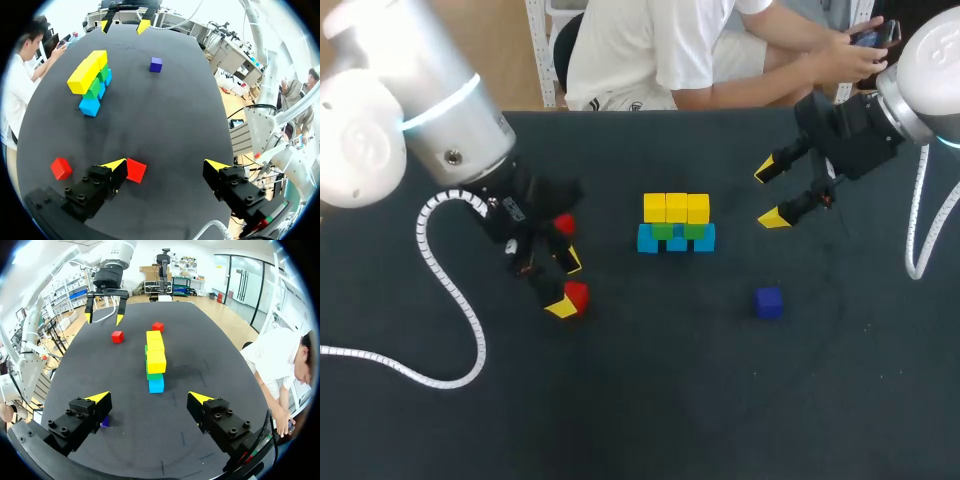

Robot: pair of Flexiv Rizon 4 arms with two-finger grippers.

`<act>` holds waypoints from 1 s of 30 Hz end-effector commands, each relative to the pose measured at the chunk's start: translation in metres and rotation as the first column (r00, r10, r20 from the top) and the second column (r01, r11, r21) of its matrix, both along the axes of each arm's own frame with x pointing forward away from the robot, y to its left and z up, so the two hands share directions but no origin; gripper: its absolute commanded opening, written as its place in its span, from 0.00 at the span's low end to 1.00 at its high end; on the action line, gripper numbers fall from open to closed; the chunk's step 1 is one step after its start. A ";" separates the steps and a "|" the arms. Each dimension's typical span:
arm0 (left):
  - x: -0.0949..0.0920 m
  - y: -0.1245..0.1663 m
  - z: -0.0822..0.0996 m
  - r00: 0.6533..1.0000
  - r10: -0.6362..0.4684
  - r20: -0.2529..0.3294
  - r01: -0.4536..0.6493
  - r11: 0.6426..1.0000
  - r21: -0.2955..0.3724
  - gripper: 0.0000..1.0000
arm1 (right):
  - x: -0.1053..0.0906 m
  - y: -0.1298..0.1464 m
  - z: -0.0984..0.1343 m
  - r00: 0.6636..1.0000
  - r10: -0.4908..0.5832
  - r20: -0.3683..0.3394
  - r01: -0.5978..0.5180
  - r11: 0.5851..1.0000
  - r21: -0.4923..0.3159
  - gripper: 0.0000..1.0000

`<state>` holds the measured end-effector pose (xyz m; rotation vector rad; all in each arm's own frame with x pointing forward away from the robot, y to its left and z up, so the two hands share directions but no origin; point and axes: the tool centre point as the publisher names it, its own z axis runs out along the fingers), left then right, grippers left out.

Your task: Place the blue cubes, place green cubes on the blue cubes, place the yellow cubes on the green cubes, then place the red cubes on the yellow cubes, and place purple cube on the red cubes.

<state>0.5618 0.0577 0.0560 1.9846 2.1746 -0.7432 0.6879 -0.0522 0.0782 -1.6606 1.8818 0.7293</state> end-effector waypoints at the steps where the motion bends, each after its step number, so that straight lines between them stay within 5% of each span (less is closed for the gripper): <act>1: 0.000 0.001 0.000 1.000 -0.001 0.000 0.001 1.000 -0.001 1.00 | 0.000 0.000 0.000 1.000 0.000 0.002 0.000 1.000 0.001 1.00; 26: 0.000 0.001 0.000 1.000 -0.001 0.000 0.001 1.000 -0.001 1.00 | 0.000 0.000 0.000 1.000 0.000 0.002 0.000 1.000 0.001 1.00; 30: 0.010 0.010 0.006 0.996 0.081 0.037 -0.080 0.996 -0.038 1.00 | 0.000 0.000 0.000 1.000 0.000 0.002 0.000 1.000 0.001 1.00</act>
